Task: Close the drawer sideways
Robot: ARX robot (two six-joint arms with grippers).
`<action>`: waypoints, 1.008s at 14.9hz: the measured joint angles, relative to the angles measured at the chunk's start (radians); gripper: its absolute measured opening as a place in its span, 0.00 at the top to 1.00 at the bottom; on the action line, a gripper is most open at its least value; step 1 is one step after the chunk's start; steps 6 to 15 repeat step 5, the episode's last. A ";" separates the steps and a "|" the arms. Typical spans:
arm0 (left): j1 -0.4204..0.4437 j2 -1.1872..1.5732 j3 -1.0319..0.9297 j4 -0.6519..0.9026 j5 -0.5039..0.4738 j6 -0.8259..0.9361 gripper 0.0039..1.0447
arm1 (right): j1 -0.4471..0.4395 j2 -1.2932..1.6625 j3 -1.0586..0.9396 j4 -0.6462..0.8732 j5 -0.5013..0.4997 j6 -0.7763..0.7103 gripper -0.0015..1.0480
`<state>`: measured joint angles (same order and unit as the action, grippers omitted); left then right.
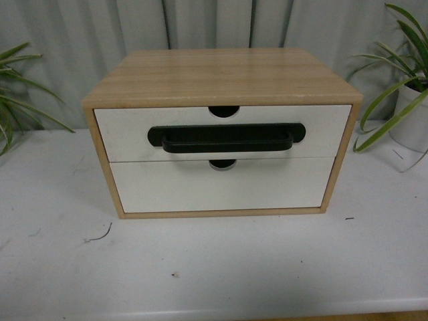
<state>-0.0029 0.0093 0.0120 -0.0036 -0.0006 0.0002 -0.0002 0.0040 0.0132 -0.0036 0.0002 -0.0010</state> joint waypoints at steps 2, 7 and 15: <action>0.000 0.000 0.000 0.000 0.000 0.000 0.06 | 0.000 0.000 0.000 0.000 0.000 0.000 0.06; 0.000 0.000 0.000 0.000 0.000 0.000 0.06 | 0.000 0.000 0.000 0.000 0.000 0.000 0.06; 0.000 0.000 0.000 0.000 0.000 0.000 0.06 | 0.000 0.000 0.000 0.000 0.000 0.000 0.06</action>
